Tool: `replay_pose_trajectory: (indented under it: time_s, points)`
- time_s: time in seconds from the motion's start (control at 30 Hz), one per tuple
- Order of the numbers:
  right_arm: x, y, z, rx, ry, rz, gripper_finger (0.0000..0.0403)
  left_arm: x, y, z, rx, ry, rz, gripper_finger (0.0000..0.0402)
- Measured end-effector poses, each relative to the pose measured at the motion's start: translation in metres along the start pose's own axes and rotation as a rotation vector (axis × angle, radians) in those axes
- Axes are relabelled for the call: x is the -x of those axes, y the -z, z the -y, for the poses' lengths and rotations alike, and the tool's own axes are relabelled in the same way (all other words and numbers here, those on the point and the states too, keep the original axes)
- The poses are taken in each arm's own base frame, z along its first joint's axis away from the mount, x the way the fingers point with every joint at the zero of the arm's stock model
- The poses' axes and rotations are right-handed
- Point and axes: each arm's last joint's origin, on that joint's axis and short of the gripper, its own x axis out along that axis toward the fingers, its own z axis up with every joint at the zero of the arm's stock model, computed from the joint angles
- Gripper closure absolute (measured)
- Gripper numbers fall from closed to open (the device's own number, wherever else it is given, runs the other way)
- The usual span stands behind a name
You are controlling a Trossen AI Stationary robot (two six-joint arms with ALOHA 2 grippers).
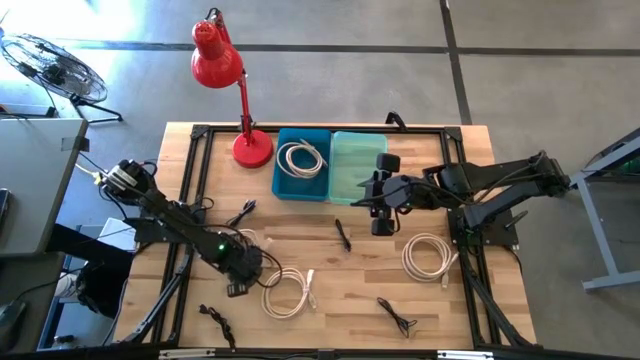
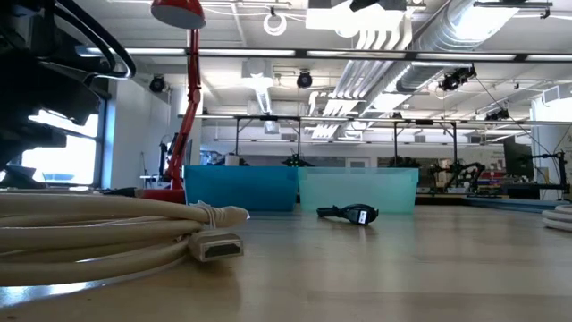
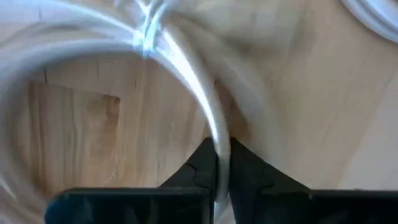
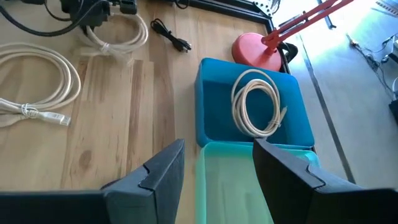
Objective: Pick & Place USB Port
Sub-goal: Put the white HDMI cable into the blue bin
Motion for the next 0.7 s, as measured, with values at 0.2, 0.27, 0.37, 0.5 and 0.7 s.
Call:
replay_pose_trajectory:
  time_s: [0.2, 0.27, 0.37, 0.5, 0.7]
  points:
    - [0.000, 0.002, 0.000, 0.005, -0.010, -0.018, 0.0220, 0.018, -0.006, 0.007, -0.036, -0.136, 0.021, 0.0392]
    - [0.000, 0.002, 0.000, 0.003, -0.009, -0.022, 0.0220, 0.035, -0.010, 0.012, -0.061, -0.200, 0.055, 0.0393]
    - [0.000, 0.002, 0.000, -0.008, -0.009, -0.023, 0.0220, 0.063, -0.019, 0.019, -0.102, -0.287, 0.102, 0.0393]
    - [0.000, 0.002, 0.000, -0.008, -0.009, -0.023, 0.0220, 0.108, -0.032, 0.025, -0.232, -0.436, 0.201, 0.0393]
    - [0.000, 0.002, 0.000, -0.010, -0.008, -0.022, 0.0220, 0.157, -0.048, 0.015, -0.448, -0.724, 0.297, 0.0393]
